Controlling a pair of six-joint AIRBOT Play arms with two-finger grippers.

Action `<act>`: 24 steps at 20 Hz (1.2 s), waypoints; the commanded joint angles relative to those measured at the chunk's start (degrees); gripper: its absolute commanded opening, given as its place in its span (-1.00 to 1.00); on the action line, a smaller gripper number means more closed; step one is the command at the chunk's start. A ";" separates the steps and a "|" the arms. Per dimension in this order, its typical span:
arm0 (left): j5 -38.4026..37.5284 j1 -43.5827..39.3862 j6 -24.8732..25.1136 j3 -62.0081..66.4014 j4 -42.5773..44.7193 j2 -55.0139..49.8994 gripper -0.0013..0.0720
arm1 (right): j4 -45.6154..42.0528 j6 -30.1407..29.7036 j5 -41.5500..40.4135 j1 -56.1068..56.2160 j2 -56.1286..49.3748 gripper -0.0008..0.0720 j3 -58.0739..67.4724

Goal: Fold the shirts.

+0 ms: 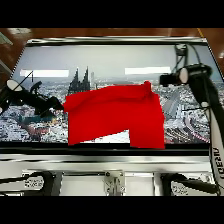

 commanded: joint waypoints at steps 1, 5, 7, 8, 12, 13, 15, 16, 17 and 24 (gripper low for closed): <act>-0.52 3.78 5.18 -16.37 -1.38 8.52 0.96 | 8.68 -11.80 14.34 -11.63 3.30 0.41 -0.79; 6.82 8.48 13.22 -36.63 -13.35 11.80 0.88 | 34.12 -20.83 17.73 -24.81 3.30 0.42 -7.23; 12.46 8.48 13.60 -40.68 -16.70 11.74 0.88 | 36.00 -20.81 16.81 -26.62 3.30 0.42 -9.57; 14.23 7.98 13.70 -41.35 -17.70 11.54 0.88 | 35.30 -20.81 16.41 -26.60 3.30 0.42 -10.23; 20.24 4.68 13.97 -41.38 -21.55 10.95 0.86 | 35.12 -20.98 14.97 -26.40 3.30 0.42 -10.99; 22.03 3.89 13.94 -41.38 -22.82 10.71 0.86 | 35.10 -20.98 14.69 -26.40 3.30 0.42 -10.99; 25.24 2.38 13.29 -41.35 -25.05 10.12 0.39 | 35.19 -20.96 14.32 -26.40 3.30 0.42 -10.99; 26.40 2.12 12.87 -41.33 -25.16 10.03 0.02 | 35.17 -20.96 14.34 -26.38 3.30 0.42 -10.99; 27.06 2.19 12.87 -41.33 -25.14 10.03 -0.21 | 35.17 -20.96 14.36 -26.38 3.30 0.42 -10.99; 25.35 2.29 13.64 -41.11 -25.11 10.84 -0.86 | 41.53 -22.56 18.34 -26.36 -3.43 0.64 -18.08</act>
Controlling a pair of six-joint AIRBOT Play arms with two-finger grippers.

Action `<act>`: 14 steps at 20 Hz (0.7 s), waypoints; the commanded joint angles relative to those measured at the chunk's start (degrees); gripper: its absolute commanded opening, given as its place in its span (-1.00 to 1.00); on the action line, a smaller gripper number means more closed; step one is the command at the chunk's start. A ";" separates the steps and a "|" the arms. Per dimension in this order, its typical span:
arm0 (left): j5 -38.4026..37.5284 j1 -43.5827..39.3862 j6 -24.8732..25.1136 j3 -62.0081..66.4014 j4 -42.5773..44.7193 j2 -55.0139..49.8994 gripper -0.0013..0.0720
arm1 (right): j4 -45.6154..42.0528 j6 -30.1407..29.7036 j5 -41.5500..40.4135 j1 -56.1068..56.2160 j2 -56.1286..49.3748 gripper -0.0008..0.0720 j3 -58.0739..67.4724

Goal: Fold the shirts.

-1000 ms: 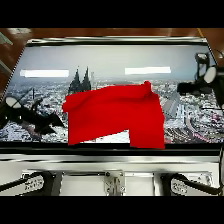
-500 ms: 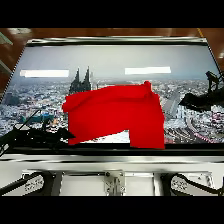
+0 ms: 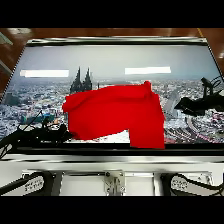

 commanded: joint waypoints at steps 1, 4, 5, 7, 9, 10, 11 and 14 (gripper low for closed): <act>-1.66 -0.04 1.27 0.52 -0.17 1.11 -0.86 | 5.66 -2.01 2.05 0.02 -5.09 0.64 -4.04; -2.82 -0.04 1.88 1.81 -0.07 4.24 -0.86 | 9.38 -2.99 1.20 0.02 -10.05 0.63 -4.24; -2.84 -0.04 1.88 2.34 -0.07 5.49 -0.86 | 10.34 -3.02 0.72 0.02 -11.32 0.63 -4.24; -2.86 -0.04 1.86 3.34 -0.07 7.37 -0.86 | 11.47 -3.30 -0.61 0.35 -13.57 0.63 -4.24; -3.15 -0.09 1.88 4.46 -0.07 8.68 -0.86 | 11.58 -3.48 -4.28 1.88 -14.93 0.63 -4.24; -3.61 -0.09 1.99 5.14 -0.09 9.25 -0.86 | 11.54 -3.45 -6.80 3.43 -15.15 0.62 -4.24; -3.93 -0.09 2.10 5.84 -0.07 9.66 -0.86 | 11.30 -3.41 -9.31 5.05 -15.13 0.39 -4.24; -3.91 -0.07 2.08 9.40 -0.04 10.47 -0.86 | 12.17 -2.51 -13.31 8.57 -14.86 -0.81 -3.56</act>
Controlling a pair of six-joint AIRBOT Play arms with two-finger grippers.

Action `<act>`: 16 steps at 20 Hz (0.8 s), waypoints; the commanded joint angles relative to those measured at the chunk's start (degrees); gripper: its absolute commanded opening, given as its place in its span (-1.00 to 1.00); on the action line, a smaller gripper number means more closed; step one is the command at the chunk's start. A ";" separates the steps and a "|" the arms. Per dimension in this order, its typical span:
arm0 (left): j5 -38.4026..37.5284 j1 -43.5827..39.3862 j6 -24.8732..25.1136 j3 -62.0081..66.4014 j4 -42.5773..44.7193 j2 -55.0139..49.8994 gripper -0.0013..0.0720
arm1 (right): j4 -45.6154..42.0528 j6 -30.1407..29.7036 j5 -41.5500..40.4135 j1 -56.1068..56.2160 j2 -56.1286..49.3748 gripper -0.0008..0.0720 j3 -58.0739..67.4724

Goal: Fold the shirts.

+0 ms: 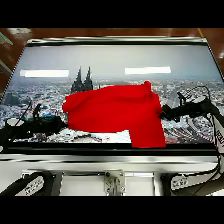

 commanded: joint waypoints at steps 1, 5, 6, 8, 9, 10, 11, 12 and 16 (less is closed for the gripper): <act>-0.46 0.00 0.15 4.85 -0.09 1.14 -0.86 | 2.01 -0.33 -4.37 3.54 0.20 -0.82 1.38; -0.37 -0.02 0.11 22.40 2.58 5.09 -0.87 | 3.78 -8.33 -1.11 4.37 11.26 -0.82 10.32; -0.37 0.00 0.09 29.83 3.43 6.88 -0.87 | 3.78 -9.11 -0.90 4.17 15.76 -0.82 14.25; -0.39 0.42 0.02 46.69 3.61 9.55 -0.87 | 3.87 -9.20 -2.27 3.80 25.24 -0.82 23.23; -0.28 0.66 -0.37 55.30 3.61 10.36 -0.87 | 3.50 -9.14 -4.52 3.82 30.34 -0.82 27.82; -0.20 0.94 -0.33 64.39 3.82 10.97 -0.86 | 3.52 -8.74 -7.23 3.87 34.99 -0.82 31.45; -0.26 1.16 -0.39 72.22 4.04 11.39 -0.86 | 3.34 -8.46 -10.78 3.87 39.89 -0.82 34.47; -0.52 1.16 -1.07 79.49 5.09 11.82 -0.87 | 2.86 -8.11 -13.27 3.87 44.17 -0.82 36.50; -7.37 1.16 -10.14 92.39 18.97 16.50 -0.87 | -8.94 -0.37 -16.15 3.87 58.14 -0.82 39.91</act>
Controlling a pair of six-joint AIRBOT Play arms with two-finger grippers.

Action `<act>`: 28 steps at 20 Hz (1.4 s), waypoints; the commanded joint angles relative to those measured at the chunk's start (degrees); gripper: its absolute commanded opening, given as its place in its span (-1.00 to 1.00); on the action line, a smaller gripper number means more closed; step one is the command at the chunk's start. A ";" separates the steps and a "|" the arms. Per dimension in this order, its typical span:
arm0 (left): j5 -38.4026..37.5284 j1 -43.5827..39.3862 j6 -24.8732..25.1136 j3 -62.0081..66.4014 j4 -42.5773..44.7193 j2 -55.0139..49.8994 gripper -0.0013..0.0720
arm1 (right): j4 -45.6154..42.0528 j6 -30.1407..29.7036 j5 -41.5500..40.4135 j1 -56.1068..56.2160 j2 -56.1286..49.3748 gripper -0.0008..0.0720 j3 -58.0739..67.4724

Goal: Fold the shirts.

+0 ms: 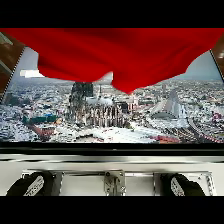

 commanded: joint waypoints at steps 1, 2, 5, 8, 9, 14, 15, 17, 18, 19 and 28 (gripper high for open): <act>-6.69 0.13 -7.08 10.21 12.92 5.03 -0.87 | -12.31 9.31 -0.57 0.07 12.33 -0.82 3.54; -10.21 0.13 -7.78 9.68 16.63 6.75 -0.87 | -16.96 12.50 3.72 0.07 14.49 -0.82 3.54; -20.72 0.13 -7.78 7.56 23.39 9.64 -0.87 | -25.68 15.39 14.78 0.07 18.18 -0.82 3.54; -27.15 0.13 -7.76 5.03 24.24 9.70 -0.86 | -26.23 15.37 19.91 0.07 17.92 -0.82 3.54; -27.36 0.13 -7.78 3.02 24.24 9.70 -0.86 | -26.27 15.37 22.12 0.07 16.98 -0.82 3.54; -27.41 0.13 -7.43 -12.83 24.24 8.00 -0.86 | -25.20 15.30 39.41 0.07 4.59 -0.82 3.52; -27.43 0.13 -6.69 -17.16 24.28 7.08 -0.86 | -25.16 15.32 44.11 0.07 0.76 -0.82 2.99; -27.36 0.13 -6.03 -25.11 24.94 3.96 -0.86 | -23.23 16.11 47.39 0.09 -5.70 -0.82 -1.42; -27.19 0.13 -6.05 -28.48 25.09 1.66 -0.86 | -22.16 16.11 45.53 0.09 -8.76 -0.82 -4.96; -26.38 0.11 -5.86 -31.61 25.07 -1.55 -0.86 | -21.44 16.35 42.42 0.09 -11.78 -0.82 -8.39; -10.29 -1.77 -2.99 -26.69 23.96 -39.10 -0.86 | -14.67 15.78 -2.82 11.47 -47.47 -0.82 -12.81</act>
